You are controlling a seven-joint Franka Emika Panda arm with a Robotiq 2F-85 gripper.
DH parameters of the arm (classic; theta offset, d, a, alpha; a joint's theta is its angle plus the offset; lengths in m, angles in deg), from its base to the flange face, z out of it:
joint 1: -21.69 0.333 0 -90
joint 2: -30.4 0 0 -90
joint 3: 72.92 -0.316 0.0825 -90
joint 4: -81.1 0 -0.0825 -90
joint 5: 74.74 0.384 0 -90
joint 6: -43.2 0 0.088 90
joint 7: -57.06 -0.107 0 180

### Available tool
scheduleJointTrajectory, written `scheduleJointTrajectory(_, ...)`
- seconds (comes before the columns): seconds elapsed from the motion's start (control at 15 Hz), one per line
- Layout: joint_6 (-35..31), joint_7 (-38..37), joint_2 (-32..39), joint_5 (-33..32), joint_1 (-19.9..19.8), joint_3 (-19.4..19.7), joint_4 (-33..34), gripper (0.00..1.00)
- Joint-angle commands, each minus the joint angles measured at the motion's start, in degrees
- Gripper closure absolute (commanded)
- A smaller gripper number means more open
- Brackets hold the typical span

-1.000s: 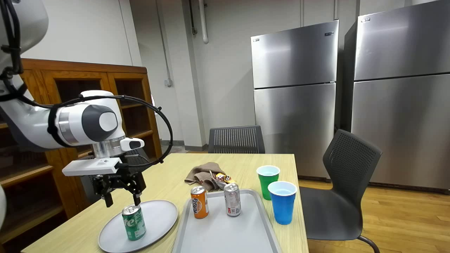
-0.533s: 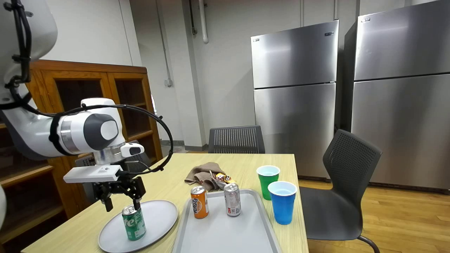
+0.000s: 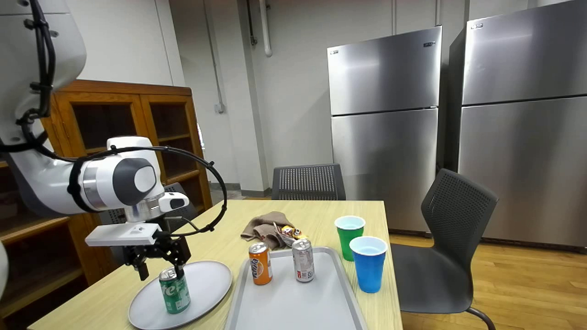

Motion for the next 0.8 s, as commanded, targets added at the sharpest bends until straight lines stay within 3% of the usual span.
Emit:
scheduleJointTrajectory(0.0, -1.5, -3.7, 1.9, -3.2, 0.8, 0.8, 1.1, 0.00)
scheduleJointTrajectory(0.6, -2.5, -7.3, 4.8, -7.7, 1.9, 3.2, 3.2, 0.00)
scheduleJointTrajectory(0.67, -2.6, -7.3, 5.0, -7.8, 2.0, 3.3, 3.4, 0.22)
scheduleJointTrajectory(0.73, -2.5, -7.3, 5.2, -7.9, 2.2, 3.5, 3.6, 0.26)
